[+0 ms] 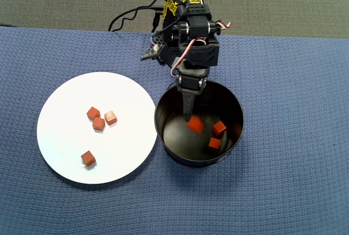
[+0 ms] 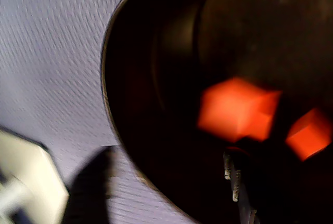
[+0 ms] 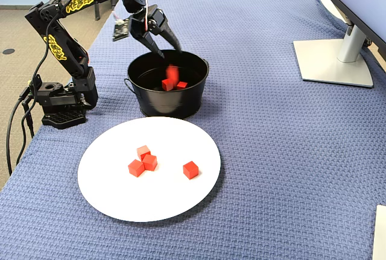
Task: Pick up the red cubes from the white plate and place them in the black recipient
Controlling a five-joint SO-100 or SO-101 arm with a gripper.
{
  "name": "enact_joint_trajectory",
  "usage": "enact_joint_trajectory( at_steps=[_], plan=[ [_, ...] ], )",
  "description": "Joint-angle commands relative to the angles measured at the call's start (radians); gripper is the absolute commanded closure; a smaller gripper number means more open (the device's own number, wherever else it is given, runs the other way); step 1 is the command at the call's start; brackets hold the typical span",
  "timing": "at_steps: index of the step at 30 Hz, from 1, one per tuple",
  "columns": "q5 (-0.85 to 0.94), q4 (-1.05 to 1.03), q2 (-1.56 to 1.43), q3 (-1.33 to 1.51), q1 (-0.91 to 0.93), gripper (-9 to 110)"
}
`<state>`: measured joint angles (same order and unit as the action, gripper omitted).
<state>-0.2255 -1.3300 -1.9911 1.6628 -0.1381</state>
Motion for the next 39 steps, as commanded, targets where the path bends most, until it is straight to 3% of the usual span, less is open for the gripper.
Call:
enact_joint_trajectory(
  at_steps=[1, 8, 12, 16, 24, 39],
  plan=[
    [0.316, 0.0, -0.018, -0.012, 0.069, 73],
    [0.635, 0.044, 0.032, 0.018, 0.416, 77],
    [0.838, 0.193, 0.077, 0.138, 0.577, 81],
    [0.91, 0.249, 0.153, 0.172, 0.673, 81],
    [0.985, 0.247, 0.348, 0.127, 0.746, 79],
    [1.371, 0.13, 0.451, 0.043, 0.81, 79]
  ],
)
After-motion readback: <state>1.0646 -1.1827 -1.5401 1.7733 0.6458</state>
